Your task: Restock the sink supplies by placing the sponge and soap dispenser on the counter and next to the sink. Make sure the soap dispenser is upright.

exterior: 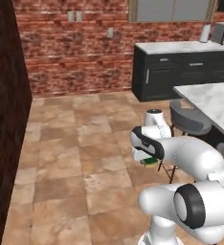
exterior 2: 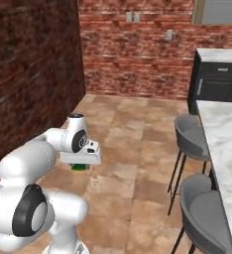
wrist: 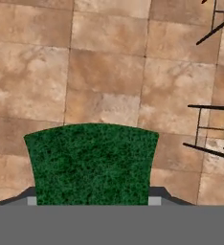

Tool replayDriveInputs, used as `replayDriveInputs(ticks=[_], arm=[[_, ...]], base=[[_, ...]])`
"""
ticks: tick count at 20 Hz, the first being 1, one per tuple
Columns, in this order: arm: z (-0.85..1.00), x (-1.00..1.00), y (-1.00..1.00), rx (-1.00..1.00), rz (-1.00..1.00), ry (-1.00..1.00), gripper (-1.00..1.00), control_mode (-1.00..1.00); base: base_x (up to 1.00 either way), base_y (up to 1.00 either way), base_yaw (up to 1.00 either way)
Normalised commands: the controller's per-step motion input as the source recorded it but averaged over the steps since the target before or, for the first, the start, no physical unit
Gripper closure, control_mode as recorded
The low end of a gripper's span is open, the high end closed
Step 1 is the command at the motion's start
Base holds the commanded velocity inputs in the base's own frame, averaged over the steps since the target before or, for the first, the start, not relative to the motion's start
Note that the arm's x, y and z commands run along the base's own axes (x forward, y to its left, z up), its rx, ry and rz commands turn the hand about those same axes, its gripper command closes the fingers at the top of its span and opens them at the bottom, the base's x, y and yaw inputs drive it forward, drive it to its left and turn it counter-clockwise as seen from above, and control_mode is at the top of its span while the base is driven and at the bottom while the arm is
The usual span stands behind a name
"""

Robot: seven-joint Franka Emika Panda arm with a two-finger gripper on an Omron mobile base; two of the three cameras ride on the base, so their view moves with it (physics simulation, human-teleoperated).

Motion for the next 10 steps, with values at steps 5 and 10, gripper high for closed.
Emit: replayDriveInputs(ticks=[5,10], arm=[[0.00,0.00,0.00,0.00,0.00,0.00,1.00,1.00],[0.00,0.00,0.00,0.00,0.00,0.00,1.00,1.00]], base=[[1.00,0.40,-0.60],[1.00,0.53,-0.57]])
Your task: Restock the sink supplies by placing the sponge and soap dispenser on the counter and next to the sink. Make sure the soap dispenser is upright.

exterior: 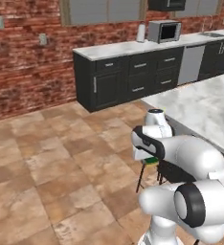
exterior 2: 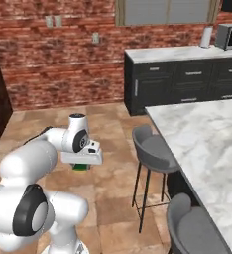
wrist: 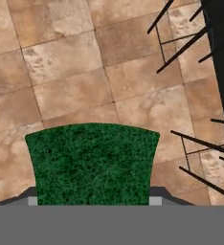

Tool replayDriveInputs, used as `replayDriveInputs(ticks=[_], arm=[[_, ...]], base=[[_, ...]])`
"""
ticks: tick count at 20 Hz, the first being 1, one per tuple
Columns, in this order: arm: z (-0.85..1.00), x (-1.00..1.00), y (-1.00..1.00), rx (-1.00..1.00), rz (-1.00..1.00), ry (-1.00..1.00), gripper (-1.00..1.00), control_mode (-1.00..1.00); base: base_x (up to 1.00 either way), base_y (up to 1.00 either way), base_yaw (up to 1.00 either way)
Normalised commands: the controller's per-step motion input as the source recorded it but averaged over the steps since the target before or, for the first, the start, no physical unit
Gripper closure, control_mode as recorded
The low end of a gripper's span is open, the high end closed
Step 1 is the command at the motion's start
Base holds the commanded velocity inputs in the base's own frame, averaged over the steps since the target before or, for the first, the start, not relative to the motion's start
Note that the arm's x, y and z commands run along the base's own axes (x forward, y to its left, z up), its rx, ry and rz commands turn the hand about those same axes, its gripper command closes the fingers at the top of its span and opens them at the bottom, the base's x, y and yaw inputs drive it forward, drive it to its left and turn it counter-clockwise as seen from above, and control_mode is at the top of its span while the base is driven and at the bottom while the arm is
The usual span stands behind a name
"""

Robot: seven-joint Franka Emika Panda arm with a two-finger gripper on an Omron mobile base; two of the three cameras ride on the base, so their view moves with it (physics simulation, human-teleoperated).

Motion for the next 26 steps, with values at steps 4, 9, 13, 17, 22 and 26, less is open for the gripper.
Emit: replayDriveInputs(ticks=[4,9,13,17,22,26], arm=[[0.00,0.00,0.00,0.00,0.00,0.00,1.00,1.00],[0.00,0.00,0.00,0.00,0.00,0.00,1.00,1.00],[0.00,0.00,0.00,0.00,0.00,0.00,1.00,1.00],[0.00,0.00,0.00,0.00,0.00,0.00,1.00,1.00],[0.00,0.00,0.00,0.00,0.00,0.00,1.00,1.00],[0.00,0.00,0.00,0.00,0.00,0.00,1.00,1.00]], base=[[1.00,0.82,-0.52],[1.00,1.00,-0.45],[1.00,1.00,-0.39],[1.00,1.00,-0.31],[1.00,1.00,-0.30],[1.00,1.00,-0.32]])
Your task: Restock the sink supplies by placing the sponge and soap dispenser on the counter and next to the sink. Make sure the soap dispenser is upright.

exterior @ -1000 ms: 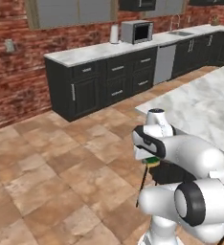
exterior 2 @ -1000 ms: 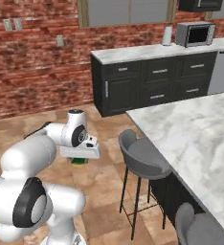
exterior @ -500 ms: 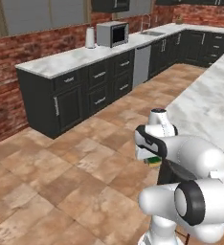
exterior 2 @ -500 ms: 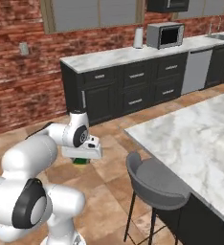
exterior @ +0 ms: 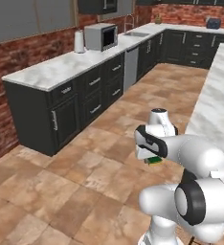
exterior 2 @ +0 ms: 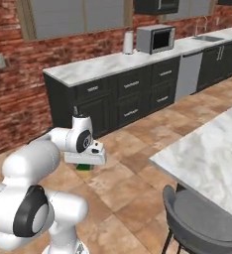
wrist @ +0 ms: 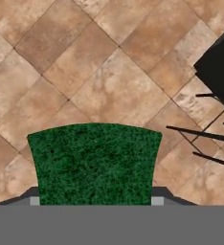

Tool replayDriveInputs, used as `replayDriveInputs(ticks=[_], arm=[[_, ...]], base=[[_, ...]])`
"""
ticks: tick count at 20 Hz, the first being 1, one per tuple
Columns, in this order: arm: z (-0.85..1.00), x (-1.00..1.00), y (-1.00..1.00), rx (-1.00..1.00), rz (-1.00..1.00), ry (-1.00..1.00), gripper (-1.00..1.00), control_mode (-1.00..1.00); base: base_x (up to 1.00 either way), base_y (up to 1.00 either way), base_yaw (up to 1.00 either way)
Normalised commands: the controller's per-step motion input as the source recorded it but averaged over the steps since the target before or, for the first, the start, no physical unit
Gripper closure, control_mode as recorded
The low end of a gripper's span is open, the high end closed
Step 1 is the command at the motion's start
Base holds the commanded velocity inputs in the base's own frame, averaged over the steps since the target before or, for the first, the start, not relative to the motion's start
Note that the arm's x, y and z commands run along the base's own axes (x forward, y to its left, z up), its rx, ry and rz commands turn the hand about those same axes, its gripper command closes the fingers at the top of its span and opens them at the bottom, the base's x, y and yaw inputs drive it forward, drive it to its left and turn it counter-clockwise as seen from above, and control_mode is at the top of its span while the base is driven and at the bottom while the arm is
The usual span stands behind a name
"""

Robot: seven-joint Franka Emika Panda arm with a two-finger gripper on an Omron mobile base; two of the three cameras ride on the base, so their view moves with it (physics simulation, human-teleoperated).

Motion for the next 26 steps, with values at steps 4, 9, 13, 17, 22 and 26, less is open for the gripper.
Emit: replayDriveInputs(ticks=[4,9,13,17,22,26], arm=[[0.00,0.00,0.00,0.00,0.00,0.00,1.00,1.00],[0.00,0.00,0.00,0.00,0.00,0.00,1.00,1.00],[0.00,0.00,0.00,0.00,0.00,0.00,1.00,1.00],[0.00,0.00,0.00,0.00,0.00,0.00,1.00,1.00],[0.00,0.00,0.00,0.00,0.00,0.00,1.00,1.00],[0.00,0.00,0.00,0.00,0.00,0.00,1.00,1.00]], base=[[1.00,0.96,-0.34],[1.00,0.78,-0.34],[1.00,0.27,-0.29],[1.00,0.00,-0.20],[1.00,-0.05,-0.17],[1.00,-0.07,-0.14]])
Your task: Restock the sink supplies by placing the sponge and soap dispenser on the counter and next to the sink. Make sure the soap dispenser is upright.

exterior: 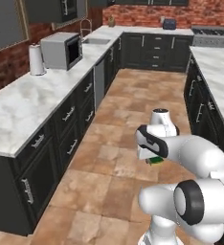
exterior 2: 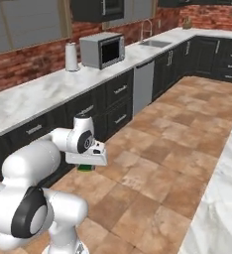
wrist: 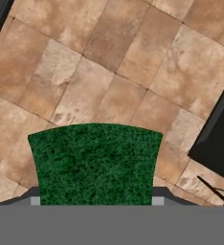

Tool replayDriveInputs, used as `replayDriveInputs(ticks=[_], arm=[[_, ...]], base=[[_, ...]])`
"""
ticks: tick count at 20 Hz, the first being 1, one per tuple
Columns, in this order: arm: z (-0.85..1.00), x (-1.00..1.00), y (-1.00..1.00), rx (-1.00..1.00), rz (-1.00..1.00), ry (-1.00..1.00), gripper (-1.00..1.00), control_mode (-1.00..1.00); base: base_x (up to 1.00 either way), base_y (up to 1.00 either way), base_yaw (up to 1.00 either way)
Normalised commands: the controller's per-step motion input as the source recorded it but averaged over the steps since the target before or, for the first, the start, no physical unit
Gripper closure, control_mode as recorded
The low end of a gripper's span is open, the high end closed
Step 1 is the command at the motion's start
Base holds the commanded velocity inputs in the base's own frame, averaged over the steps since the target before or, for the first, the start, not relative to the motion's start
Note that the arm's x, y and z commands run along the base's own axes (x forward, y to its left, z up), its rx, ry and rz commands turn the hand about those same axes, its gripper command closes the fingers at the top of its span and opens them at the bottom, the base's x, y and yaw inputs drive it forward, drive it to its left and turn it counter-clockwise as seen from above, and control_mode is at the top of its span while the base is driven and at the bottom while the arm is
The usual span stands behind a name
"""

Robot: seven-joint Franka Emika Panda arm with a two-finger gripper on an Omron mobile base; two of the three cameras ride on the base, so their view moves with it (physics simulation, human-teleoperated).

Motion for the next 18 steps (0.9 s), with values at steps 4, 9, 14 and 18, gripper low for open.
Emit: replayDriveInputs(ticks=[4,9,14,18], arm=[[0.00,0.00,0.00,0.00,0.00,0.00,1.00,1.00],[0.00,0.00,0.00,0.00,0.00,0.00,1.00,1.00],[0.00,0.00,0.00,0.00,0.00,0.00,1.00,1.00],[0.00,0.00,0.00,0.00,0.00,0.00,1.00,1.00]], base=[[1.00,-0.10,-0.12],[1.00,-0.15,-0.03],[1.00,0.00,0.00],[1.00,-0.04,0.00]])
